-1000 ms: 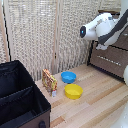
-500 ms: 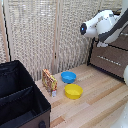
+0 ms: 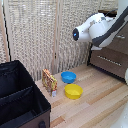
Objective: Locate and clasp the grip of the topmost drawer. Steadily and circumspectly yank the drawer open. Discover and seize the nutrition bar using your clamp. Deposit the nutrition bar in the accessible drawer. Unclench the nutrition bar.
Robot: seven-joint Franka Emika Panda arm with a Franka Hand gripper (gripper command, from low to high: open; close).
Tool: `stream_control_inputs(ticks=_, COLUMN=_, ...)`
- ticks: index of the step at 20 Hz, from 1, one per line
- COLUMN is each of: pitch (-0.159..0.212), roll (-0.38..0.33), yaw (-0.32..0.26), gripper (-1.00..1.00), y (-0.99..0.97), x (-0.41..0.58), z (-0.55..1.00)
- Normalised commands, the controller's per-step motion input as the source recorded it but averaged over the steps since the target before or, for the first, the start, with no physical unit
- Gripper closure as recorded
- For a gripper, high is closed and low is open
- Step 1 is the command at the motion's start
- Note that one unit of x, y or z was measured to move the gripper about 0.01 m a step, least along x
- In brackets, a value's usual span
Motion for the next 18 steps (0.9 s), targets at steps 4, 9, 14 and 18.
stream_control_inputs(ticks=4, pitch=0.000, roll=-0.052, yaw=0.007, gripper=1.00, y=0.91, x=0.359, z=-0.02)
stream_control_inputs(ticks=9, pitch=0.005, roll=-0.052, yaw=0.017, gripper=1.00, y=0.89, x=0.337, z=-0.01)
stream_control_inputs(ticks=14, pitch=0.007, roll=-0.036, yaw=0.072, gripper=-1.00, y=0.35, x=0.144, z=0.00)
stream_control_inputs(ticks=18, pitch=0.017, roll=0.019, yaw=0.000, gripper=-1.00, y=0.00, x=0.095, z=0.00)
